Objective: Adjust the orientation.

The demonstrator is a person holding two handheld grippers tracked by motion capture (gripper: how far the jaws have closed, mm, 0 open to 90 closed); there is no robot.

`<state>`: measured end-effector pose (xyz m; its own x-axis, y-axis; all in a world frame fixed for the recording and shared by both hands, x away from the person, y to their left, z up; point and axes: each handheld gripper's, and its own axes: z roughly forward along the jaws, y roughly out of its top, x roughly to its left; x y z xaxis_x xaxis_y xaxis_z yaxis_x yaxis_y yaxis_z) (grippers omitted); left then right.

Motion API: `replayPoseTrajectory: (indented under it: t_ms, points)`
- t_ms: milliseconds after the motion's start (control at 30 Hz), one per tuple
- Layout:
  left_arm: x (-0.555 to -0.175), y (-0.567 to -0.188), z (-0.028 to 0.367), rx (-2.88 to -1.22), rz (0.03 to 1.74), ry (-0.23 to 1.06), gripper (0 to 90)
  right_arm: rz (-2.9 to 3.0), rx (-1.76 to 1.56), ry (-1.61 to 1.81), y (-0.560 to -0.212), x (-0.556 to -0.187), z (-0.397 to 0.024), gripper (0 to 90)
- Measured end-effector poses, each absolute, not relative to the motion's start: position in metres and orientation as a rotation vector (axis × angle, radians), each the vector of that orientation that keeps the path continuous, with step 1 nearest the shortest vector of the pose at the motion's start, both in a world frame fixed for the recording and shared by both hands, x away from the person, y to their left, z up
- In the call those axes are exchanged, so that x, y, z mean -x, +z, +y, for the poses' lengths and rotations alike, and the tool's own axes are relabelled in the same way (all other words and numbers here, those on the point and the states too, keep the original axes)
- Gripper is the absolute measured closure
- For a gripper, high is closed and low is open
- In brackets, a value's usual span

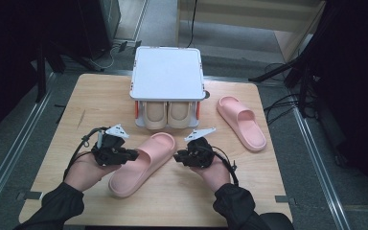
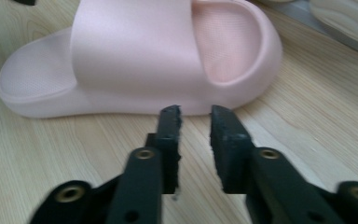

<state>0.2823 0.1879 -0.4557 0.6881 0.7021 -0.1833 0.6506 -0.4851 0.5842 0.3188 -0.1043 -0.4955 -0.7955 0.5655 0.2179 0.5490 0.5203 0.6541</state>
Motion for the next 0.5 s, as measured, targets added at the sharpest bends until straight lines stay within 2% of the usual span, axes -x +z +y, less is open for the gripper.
replayPoseTrajectory:
  t_ms: [67, 133, 400, 500]
  points:
    - [-0.287, -0.463, 0.195, -2.253, 1.062, 0.11, 85.3, 2.727, -0.985, 1.161, -0.497, -0.318, -0.098, 83.1]
    - [-0.291, -0.471, 0.199, -2.247, 1.097, 0.104, 85.6, 2.746, -0.977, 1.143, -0.499, -0.317, -0.093, 85.6]
    - [-0.299, -0.489, 0.207, -2.243, 1.168, 0.131, 85.4, 2.78, -0.963, 1.111, -0.506, -0.319, -0.081, 83.1]
    - [-0.303, -0.496, 0.207, -2.215, 1.193, 0.056, 85.9, 2.775, -0.965, 1.112, -0.507, -0.322, -0.08, 82.4]
